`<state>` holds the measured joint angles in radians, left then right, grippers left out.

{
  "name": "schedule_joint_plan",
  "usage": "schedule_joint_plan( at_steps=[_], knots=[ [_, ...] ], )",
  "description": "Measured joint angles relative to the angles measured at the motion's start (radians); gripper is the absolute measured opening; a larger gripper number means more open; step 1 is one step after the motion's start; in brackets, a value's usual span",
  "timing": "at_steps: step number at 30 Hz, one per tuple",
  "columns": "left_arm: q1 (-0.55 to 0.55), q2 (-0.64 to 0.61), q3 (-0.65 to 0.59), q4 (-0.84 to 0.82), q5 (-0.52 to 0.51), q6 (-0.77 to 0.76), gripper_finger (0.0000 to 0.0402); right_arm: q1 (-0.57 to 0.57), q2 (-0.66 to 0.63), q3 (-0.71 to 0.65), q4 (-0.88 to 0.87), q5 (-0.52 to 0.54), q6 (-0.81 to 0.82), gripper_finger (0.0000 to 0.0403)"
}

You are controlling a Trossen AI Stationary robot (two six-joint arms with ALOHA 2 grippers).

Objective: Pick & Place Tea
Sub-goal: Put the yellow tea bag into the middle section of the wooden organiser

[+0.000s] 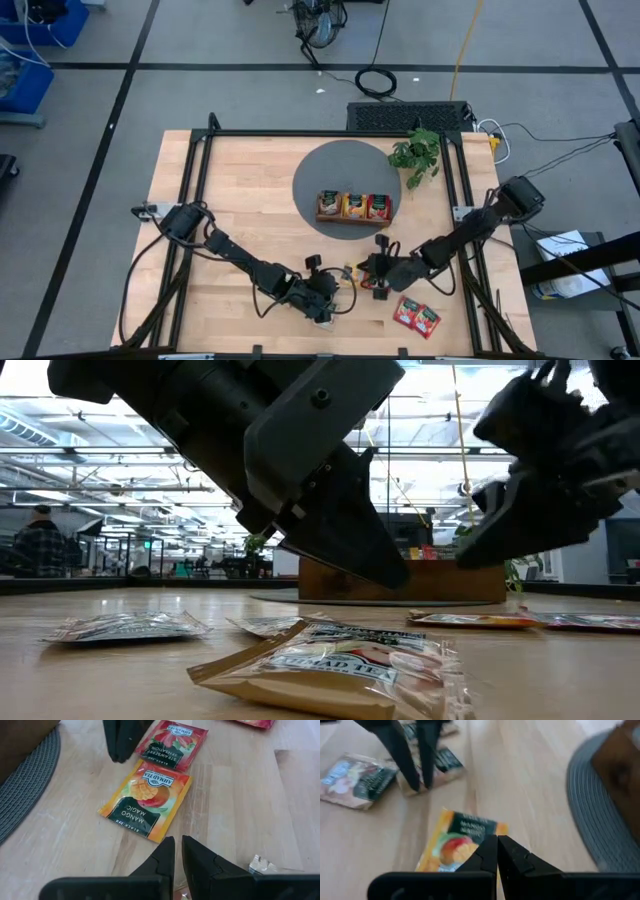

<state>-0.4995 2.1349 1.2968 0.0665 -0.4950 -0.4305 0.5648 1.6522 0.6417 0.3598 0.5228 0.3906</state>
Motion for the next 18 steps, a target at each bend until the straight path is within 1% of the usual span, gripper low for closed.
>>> schedule_joint_plan(
  at_steps=[3, 5, 10, 14, 18],
  knots=[
    [0.0, 0.001, 0.0, 0.018, 0.0, 0.001, 0.0042, 0.0, 0.002, 0.0, -0.061, -0.003, 0.047, 0.0],
    [0.0, 0.001, 0.0, 0.023, 0.0, 0.002, 0.0042, -0.002, 0.011, 0.0, -0.061, -0.012, 0.071, 0.0],
    [0.0, 0.002, 0.0, 0.042, 0.004, 0.002, 0.0042, -0.007, 0.038, 0.001, -0.065, -0.092, 0.107, 0.0],
    [0.0, 0.002, 0.0, 0.041, 0.041, 0.002, 0.0042, -0.002, 0.043, 0.0, -0.073, -0.11, 0.165, 0.0],
    [0.0, 0.002, 0.0, 0.036, 0.087, -0.019, 0.0042, 0.031, 0.043, 0.0, -0.066, -0.114, 0.209, 0.0]
  ],
)
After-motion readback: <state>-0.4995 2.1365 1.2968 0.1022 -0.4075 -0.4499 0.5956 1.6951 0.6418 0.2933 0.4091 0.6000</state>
